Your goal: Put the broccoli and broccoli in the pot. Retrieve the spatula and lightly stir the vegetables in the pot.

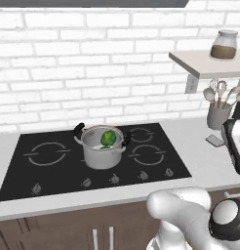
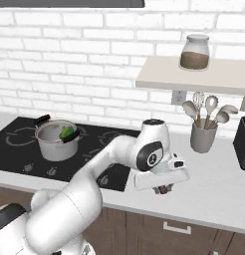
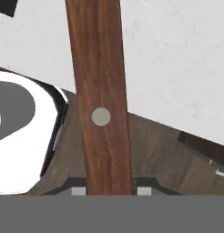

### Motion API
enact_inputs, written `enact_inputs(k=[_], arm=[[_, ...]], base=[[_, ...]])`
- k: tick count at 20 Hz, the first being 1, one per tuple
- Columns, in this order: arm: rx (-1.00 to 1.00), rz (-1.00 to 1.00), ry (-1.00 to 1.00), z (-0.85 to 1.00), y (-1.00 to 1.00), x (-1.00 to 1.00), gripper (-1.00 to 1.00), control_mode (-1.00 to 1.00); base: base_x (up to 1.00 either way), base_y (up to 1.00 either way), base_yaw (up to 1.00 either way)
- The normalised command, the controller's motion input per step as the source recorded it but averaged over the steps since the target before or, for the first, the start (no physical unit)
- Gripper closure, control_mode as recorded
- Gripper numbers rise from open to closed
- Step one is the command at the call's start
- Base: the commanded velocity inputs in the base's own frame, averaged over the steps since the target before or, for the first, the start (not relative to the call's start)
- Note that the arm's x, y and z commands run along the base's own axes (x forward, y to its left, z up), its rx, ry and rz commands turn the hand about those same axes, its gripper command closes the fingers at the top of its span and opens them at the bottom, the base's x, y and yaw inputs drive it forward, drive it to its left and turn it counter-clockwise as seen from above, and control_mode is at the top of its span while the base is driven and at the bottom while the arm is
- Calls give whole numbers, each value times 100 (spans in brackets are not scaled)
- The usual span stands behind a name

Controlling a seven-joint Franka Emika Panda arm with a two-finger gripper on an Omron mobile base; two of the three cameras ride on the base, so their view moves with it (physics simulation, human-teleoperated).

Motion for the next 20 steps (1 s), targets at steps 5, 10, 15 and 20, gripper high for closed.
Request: enact_inputs(k=[5,10,15,20], arm=[[-41,37,0,84,100,-38,100,-100],[-25,27,0,100,66,-10,100,-100],[-16,33,0,94,41,-18,100,-100],[-14,37,11,83,64,4,100,-100]], base=[[0,0,0],[0,0,0],[0,0,0],[0,0,0]])
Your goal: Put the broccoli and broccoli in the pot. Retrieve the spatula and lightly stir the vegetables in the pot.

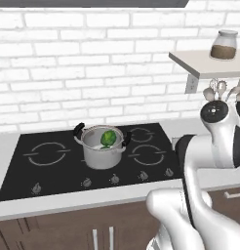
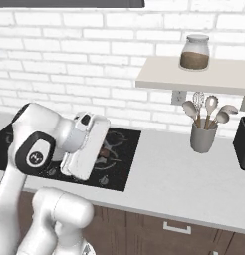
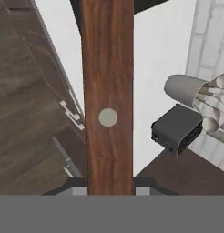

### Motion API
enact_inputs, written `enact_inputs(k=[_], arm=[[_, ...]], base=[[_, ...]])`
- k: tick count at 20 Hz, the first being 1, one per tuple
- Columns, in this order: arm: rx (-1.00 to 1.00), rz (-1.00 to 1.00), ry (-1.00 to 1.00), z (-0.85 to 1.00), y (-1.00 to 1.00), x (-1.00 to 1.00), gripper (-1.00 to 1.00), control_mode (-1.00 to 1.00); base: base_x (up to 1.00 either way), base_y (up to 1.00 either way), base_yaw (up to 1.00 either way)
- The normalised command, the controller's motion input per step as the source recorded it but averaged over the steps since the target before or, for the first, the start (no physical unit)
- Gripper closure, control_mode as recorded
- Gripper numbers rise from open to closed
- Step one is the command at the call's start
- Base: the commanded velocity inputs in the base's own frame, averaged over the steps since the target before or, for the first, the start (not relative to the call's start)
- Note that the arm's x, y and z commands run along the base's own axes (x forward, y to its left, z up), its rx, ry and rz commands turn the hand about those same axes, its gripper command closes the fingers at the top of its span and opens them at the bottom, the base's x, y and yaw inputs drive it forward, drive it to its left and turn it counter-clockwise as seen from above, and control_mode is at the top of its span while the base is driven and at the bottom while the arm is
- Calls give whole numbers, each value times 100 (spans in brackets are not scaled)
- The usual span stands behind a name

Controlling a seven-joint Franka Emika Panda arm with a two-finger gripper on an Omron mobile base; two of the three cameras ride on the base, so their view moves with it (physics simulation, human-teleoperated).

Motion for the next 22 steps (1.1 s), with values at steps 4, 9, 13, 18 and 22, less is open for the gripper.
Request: enact_inputs(k=[4,9,13,18,22], arm=[[-22,25,28,44,93,44,100,-100],[-21,17,34,23,61,61,100,-100],[-15,14,21,33,24,57,100,-100],[-21,12,12,12,23,62,100,-100],[-22,11,18,0,16,96,100,-100]], base=[[0,0,0],[0,0,0],[0,0,0],[0,0,0],[0,0,0]])
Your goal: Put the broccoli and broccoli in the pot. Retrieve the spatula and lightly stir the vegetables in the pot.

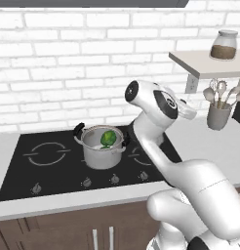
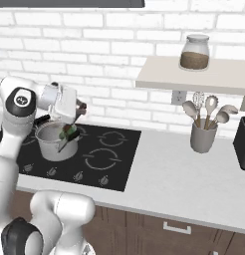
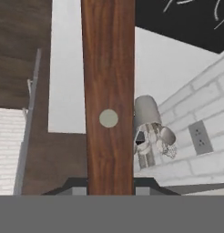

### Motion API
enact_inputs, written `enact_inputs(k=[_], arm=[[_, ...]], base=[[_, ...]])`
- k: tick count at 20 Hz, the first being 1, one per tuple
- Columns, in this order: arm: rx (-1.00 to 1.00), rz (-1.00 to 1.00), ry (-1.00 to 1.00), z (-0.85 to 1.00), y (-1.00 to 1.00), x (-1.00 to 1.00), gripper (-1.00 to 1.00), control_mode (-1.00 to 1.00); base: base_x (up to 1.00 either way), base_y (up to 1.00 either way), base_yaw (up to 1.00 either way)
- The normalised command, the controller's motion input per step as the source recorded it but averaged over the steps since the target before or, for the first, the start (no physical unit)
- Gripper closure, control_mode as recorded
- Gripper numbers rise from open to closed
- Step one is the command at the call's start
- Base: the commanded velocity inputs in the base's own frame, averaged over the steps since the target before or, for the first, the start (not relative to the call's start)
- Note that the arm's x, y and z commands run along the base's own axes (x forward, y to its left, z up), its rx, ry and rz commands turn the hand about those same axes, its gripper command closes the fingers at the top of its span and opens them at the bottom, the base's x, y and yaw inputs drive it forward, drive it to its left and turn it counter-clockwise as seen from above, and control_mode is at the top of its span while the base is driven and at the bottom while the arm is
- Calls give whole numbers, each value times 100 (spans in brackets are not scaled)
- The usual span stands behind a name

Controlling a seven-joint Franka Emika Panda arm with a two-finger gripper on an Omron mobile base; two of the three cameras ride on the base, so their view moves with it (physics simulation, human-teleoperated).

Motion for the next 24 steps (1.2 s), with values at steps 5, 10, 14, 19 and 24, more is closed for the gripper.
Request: enact_inputs(k=[5,10,14,19,24], arm=[[-24,10,14,7,30,96,100,-100],[-9,12,9,57,54,26,100,-100],[-4,11,9,27,27,12,100,-100],[-4,14,1,8,42,12,100,-100],[-8,14,-9,1,80,-3,100,-100]], base=[[0,0,0],[0,0,0],[0,0,0],[0,0,0],[0,0,0]])
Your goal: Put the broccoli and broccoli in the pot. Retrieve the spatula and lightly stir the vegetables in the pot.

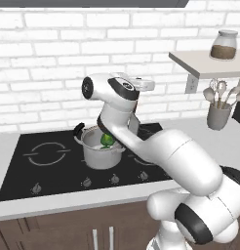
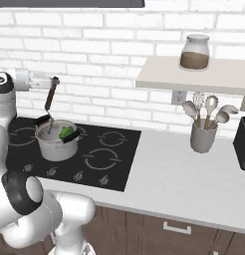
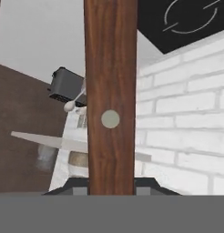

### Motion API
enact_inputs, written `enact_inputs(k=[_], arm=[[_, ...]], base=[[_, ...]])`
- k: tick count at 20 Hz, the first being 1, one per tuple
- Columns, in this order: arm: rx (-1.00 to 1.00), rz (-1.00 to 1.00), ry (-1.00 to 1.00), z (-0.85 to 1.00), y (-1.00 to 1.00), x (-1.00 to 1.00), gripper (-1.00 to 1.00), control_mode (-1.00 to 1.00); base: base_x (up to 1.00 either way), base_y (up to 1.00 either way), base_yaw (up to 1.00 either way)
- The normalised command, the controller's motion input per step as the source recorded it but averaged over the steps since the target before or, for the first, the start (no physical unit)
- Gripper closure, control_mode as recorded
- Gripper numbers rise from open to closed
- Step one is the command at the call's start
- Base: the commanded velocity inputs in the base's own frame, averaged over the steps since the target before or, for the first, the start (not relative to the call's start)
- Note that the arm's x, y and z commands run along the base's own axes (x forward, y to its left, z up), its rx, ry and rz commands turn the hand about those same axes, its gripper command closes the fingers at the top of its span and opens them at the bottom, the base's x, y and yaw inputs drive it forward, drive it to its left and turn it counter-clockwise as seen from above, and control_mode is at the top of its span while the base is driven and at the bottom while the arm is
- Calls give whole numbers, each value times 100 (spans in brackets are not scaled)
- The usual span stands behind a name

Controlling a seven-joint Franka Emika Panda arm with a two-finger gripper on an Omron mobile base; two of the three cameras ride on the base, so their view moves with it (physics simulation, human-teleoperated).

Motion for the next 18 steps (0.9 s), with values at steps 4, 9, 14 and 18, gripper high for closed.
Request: enact_inputs(k=[4,9,14,18], arm=[[-2,12,-8,11,72,7,100,-100],[0,13,-1,5,66,34,100,-100],[-1,13,0,-11,61,34,100,-100],[-3,14,-3,-69,14,25,100,-100]], base=[[0,0,0],[0,0,0],[0,0,0],[0,0,0]])
